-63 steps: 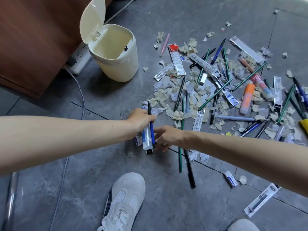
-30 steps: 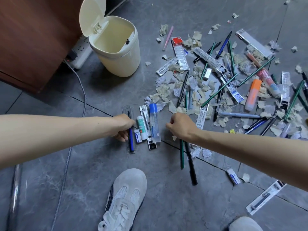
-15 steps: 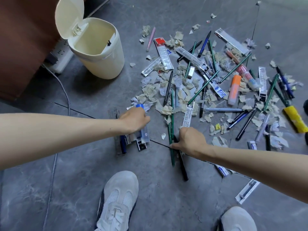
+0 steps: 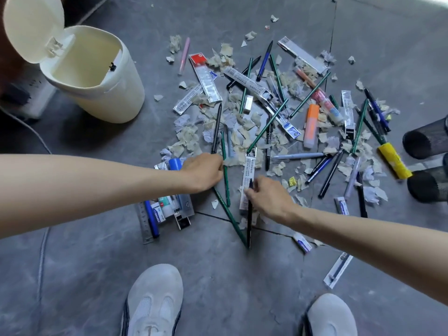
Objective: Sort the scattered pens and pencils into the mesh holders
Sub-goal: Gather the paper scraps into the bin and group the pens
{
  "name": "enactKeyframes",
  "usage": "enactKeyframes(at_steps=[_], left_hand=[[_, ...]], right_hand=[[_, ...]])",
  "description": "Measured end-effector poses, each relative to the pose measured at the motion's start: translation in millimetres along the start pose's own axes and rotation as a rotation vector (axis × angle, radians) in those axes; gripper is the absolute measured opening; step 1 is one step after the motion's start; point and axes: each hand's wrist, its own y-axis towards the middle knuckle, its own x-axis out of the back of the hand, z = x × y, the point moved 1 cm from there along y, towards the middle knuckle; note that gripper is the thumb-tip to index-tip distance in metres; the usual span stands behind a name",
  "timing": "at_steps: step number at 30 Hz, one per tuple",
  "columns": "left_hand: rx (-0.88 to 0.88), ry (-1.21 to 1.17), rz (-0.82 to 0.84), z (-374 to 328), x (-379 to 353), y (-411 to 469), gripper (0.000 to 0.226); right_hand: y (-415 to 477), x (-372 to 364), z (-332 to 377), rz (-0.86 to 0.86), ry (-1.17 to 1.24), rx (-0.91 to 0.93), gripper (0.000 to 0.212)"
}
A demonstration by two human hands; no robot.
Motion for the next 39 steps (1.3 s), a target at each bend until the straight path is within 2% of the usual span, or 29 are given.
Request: enactKeyframes(at_steps=[3, 5, 8, 10, 13, 17, 21, 26, 30, 32, 34, 39], left_hand=[[0.023, -0.007, -0.055, -1, -2, 2, 0.029], [0.049, -0.013, -0.010, -6, -6, 4, 0.040], [0.148, -0.010, 0.066, -14, -15, 6, 0.045], [0.211, -0.039, 0.077, -19, -17, 7, 0.043], [0.335, -0.209, 0.095, -26, -14, 6, 0.038], [0.477, -0.540, 0.128, -42, -16, -17, 0.031], [0.577, -0.822, 0.405, -56, -36, -60, 0.021], [0.651, -0.771, 0.656, -53, -57, -84, 0.020], [0.692, -0.784, 0.650, -46, -63, -77, 0.027], [0.687, -0.798, 0.647, -44, -64, -73, 0.027], [0.674, -0.808, 0.642, -43, -66, -71, 0.028], [0.678, -0.891, 0.611, -36, -69, -71, 0.028]], right_hand=[[16, 16, -5, -0.049, 0.202, -0.133, 0.013], [29, 20, -4, -0.047, 0.229, -0.216, 0.020], [44, 15, 2, -0.023, 0.294, -0.286, 0.023], [47, 9, 6, -0.018, 0.305, -0.304, 0.034], [48, 3, 10, -0.019, 0.300, -0.302, 0.045], [49, 3, 10, -0.032, 0.293, -0.318, 0.038], [45, 6, 10, -0.054, 0.344, -0.256, 0.028], [24, 3, 11, -0.017, 0.339, -0.123, 0.017], [7, -5, 10, 0.026, 0.274, -0.045, 0.022], [1, -13, 8, 0.096, 0.183, -0.032, 0.030], [-4, -24, 8, 0.135, 0.060, -0.012, 0.027], [-6, -41, 14, 0.131, -0.019, 0.021, 0.047]])
